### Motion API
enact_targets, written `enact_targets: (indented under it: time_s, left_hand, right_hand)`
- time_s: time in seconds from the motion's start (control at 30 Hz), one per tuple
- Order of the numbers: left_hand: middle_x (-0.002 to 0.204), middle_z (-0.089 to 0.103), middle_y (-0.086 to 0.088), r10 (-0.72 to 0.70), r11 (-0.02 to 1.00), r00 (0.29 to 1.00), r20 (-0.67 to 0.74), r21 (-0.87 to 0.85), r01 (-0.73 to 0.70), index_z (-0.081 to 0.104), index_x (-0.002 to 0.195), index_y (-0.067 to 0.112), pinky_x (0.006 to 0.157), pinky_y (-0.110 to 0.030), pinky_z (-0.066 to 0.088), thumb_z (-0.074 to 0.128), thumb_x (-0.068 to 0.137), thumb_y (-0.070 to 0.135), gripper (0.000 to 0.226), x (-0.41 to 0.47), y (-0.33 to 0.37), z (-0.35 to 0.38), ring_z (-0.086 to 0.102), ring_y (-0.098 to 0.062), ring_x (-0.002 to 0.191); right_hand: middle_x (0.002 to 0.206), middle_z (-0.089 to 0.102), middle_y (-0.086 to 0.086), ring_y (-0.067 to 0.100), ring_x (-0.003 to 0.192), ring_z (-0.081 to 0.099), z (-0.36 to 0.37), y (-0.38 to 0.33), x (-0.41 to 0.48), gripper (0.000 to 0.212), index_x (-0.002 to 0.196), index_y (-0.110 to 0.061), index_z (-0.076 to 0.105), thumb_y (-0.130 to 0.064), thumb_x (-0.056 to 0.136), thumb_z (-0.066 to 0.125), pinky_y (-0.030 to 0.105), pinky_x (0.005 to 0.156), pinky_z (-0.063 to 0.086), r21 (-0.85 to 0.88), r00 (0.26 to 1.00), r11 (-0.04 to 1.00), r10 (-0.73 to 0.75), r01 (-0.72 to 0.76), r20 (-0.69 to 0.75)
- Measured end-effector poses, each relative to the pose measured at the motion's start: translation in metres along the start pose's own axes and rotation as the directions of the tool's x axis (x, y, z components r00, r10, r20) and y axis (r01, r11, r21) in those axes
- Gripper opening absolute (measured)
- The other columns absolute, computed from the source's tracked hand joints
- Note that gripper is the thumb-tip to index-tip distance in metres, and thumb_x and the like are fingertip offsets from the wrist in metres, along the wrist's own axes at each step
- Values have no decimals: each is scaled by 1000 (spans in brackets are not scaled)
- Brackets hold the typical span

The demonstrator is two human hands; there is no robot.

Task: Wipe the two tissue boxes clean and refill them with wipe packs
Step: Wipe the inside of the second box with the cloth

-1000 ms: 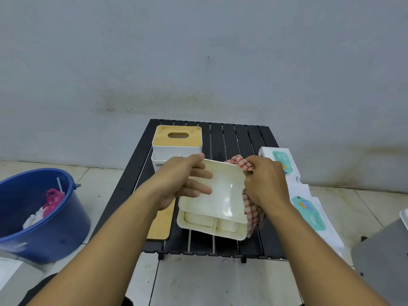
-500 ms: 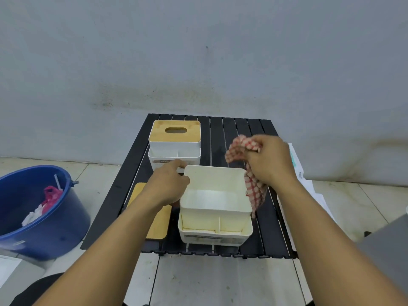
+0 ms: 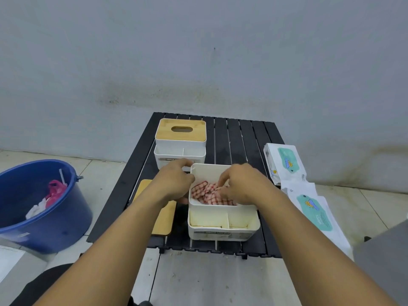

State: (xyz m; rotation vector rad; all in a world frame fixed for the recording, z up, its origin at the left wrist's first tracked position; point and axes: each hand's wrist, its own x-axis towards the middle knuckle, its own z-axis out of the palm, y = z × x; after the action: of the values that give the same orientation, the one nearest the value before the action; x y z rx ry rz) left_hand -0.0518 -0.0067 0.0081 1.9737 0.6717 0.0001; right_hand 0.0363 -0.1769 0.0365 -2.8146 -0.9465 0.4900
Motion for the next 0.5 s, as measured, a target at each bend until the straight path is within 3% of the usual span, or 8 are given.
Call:
enact_targets:
  time_s: [0.1,0.2,0.37,0.5]
  left_hand:
    - [116,70,-5,2,1000,1000,11,-10,-2,56,139,31,60,-37,66,57,103,14,40,2,0,0,78,-21,76]
    - [116,69,-3,-6,999,1000,29,-32,6,56,139,32,56,-33,63,58,104,15,40,3,-1,0,78,-20,75]
    - [106,71,-3,-15,996,999,47,-90,19,57,136,31,59,-35,64,57,104,14,37,2,-1,-2,79,-19,72]
    - [103,73,-5,-6,993,999,40,-115,10,59,135,30,62,-39,66,59,104,21,32,1,-1,0,79,-21,73]
  right_hand:
    - [136,58,0,22,109,57,8,-3,16,46,137,-34,62,-21,94,67,33,96,49,-95,975,995,-17,38,220]
    - [136,57,4,24,106,54,29,-7,40,52,141,-32,58,-14,93,68,36,99,47,-118,958,991,-29,65,286]
    - [115,69,6,24,91,60,54,-12,57,36,122,-22,72,-21,86,76,33,88,51,-28,994,994,-101,102,39]
    - [110,70,0,20,99,63,53,-12,50,30,114,-27,77,-17,86,77,30,84,53,134,955,968,-176,212,-237]
